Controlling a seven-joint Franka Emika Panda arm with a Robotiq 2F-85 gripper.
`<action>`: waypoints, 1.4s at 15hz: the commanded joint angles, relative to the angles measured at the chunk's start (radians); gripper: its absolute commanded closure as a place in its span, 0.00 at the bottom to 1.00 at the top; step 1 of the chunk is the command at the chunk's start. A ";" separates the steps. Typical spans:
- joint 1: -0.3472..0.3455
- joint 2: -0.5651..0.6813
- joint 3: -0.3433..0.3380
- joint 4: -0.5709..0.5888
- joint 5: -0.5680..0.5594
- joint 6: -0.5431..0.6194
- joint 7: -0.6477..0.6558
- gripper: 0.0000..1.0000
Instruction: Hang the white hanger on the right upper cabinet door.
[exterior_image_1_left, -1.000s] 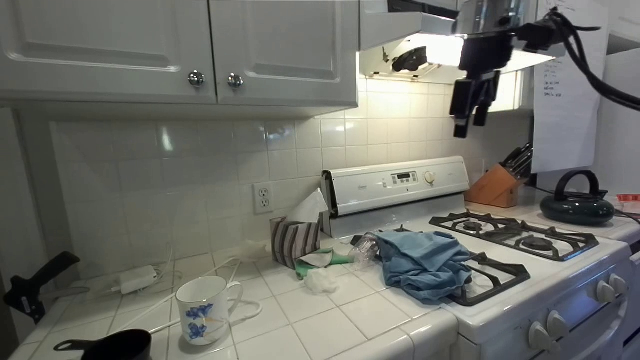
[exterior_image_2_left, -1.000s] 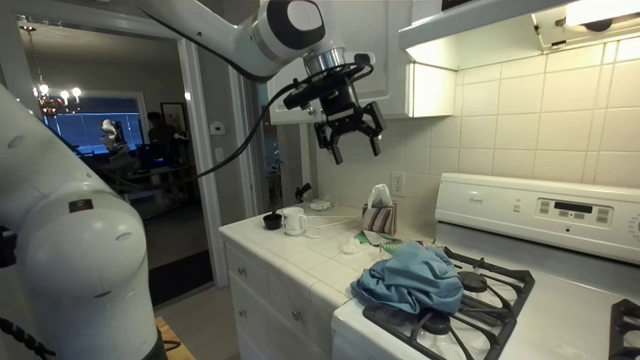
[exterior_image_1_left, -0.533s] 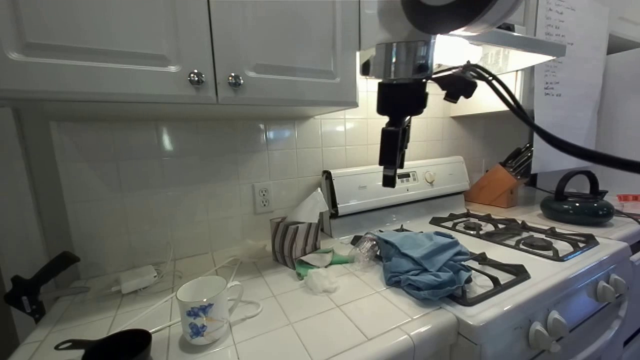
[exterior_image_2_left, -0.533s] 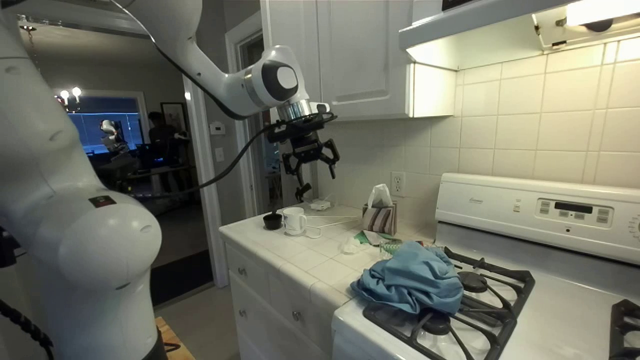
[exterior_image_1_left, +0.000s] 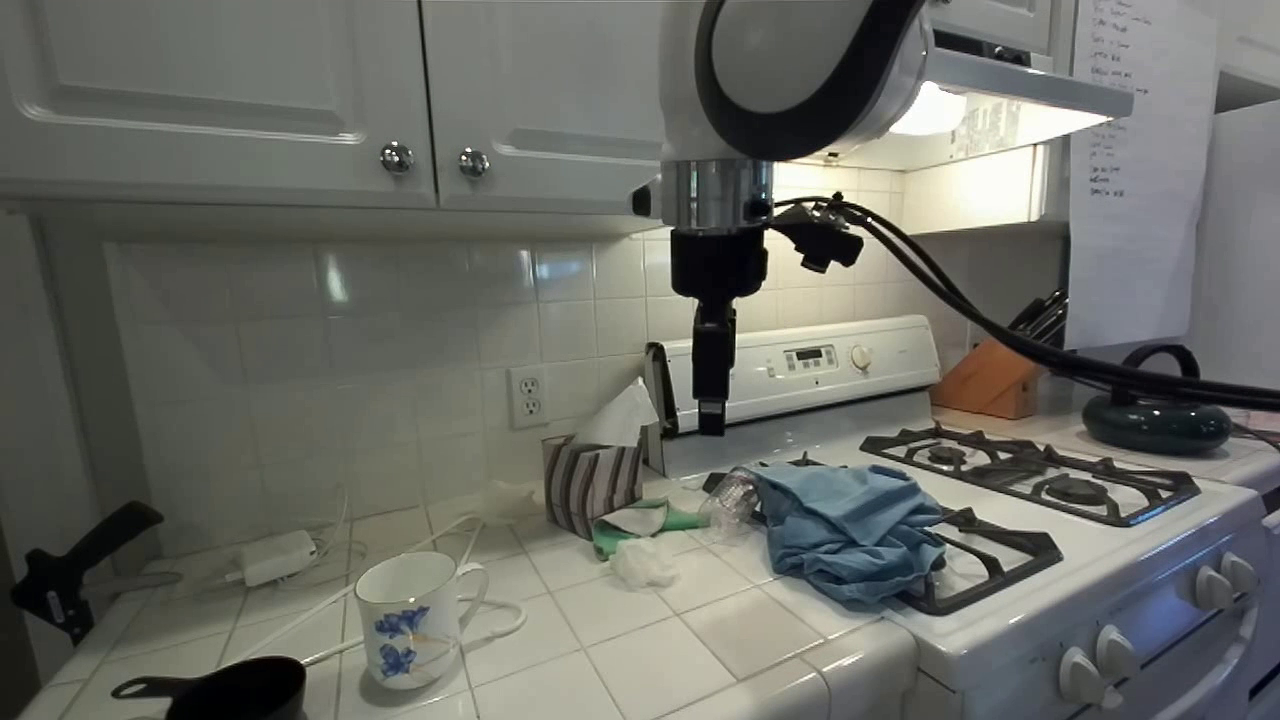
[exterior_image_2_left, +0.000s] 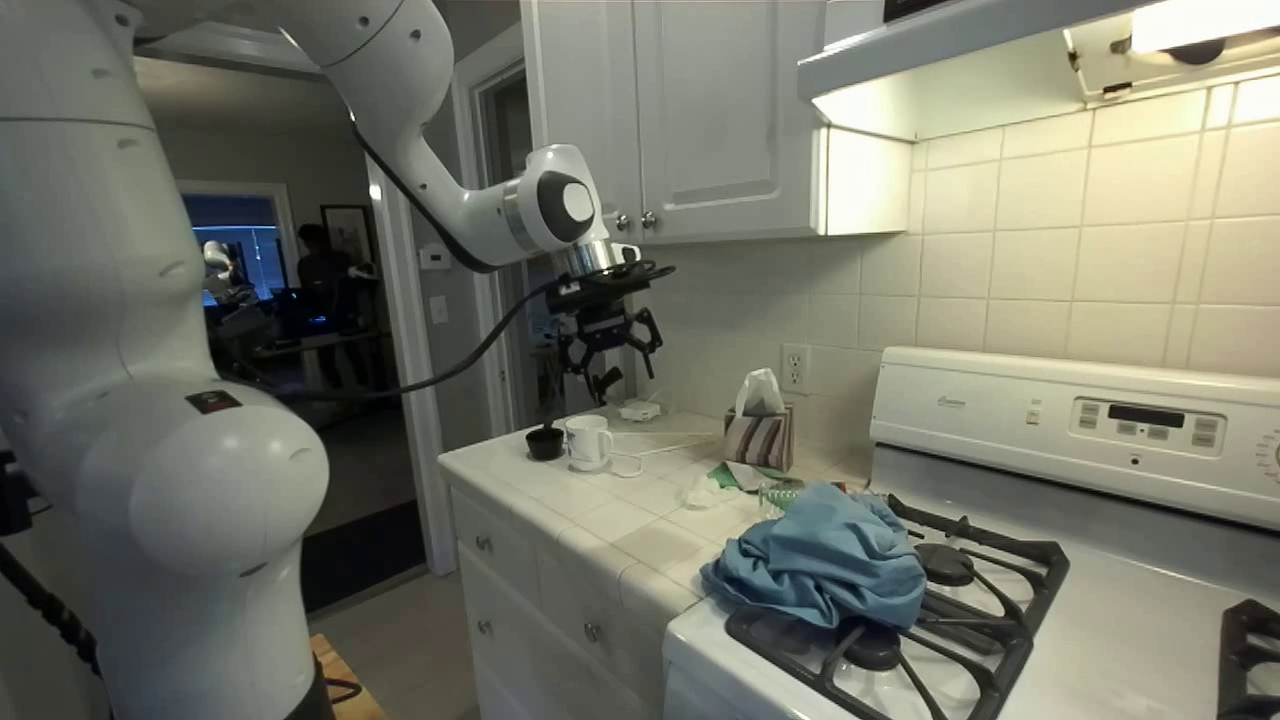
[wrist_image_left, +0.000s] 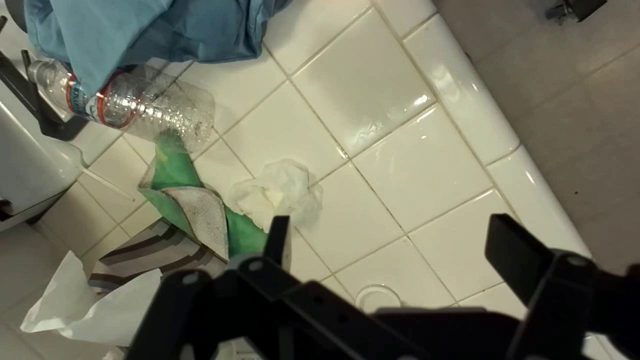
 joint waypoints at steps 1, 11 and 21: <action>-0.015 0.000 0.015 0.003 0.003 -0.002 -0.005 0.00; 0.000 0.362 0.076 0.280 0.051 0.081 -0.067 0.00; 0.057 0.797 0.060 0.827 0.023 -0.063 0.192 0.00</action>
